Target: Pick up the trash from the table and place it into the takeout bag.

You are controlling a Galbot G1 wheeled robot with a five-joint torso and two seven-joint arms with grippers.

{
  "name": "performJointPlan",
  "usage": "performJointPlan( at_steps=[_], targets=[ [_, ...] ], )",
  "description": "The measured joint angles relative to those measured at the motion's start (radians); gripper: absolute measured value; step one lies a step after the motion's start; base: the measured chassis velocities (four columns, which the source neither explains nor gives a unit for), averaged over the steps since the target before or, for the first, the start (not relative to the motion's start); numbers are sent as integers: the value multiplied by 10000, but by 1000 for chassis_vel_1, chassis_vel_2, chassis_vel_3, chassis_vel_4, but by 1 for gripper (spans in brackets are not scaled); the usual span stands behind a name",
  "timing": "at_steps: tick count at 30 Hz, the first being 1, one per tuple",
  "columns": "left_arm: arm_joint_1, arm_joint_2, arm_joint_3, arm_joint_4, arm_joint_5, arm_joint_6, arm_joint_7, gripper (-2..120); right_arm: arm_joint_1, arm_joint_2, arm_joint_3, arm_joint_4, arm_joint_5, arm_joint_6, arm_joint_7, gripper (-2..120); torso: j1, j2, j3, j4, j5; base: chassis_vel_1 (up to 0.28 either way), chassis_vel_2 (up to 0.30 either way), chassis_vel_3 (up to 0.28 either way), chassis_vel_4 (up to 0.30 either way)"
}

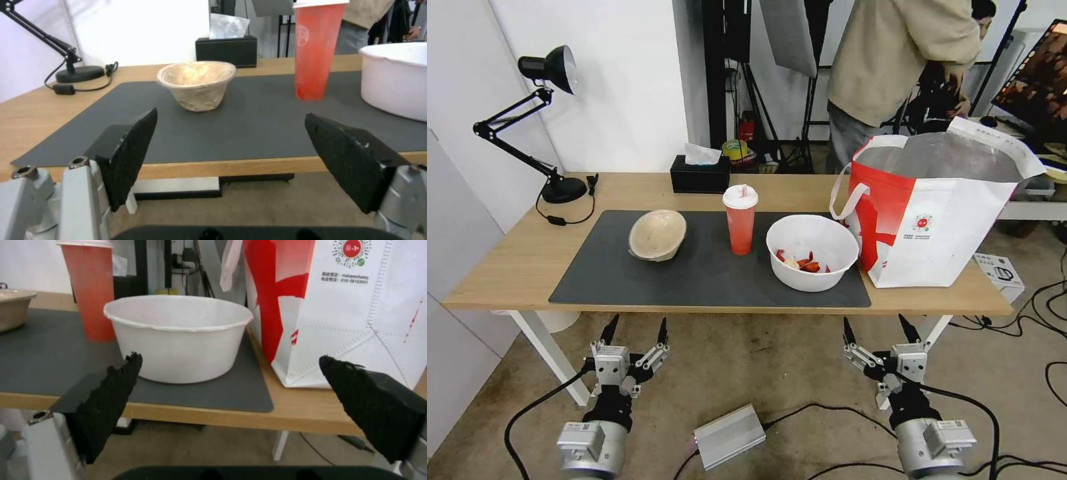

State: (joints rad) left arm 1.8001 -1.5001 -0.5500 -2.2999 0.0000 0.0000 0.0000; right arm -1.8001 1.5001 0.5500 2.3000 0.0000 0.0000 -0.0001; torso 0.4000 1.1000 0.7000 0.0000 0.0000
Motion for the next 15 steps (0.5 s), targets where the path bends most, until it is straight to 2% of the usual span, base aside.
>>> performJointPlan(
  at_steps=[15],
  targets=[
    [0,0,0,0,0,0,1,89,0,0,0,0,0,0,0,100,0,0,0,0,0,0,0,0,0]
  ],
)
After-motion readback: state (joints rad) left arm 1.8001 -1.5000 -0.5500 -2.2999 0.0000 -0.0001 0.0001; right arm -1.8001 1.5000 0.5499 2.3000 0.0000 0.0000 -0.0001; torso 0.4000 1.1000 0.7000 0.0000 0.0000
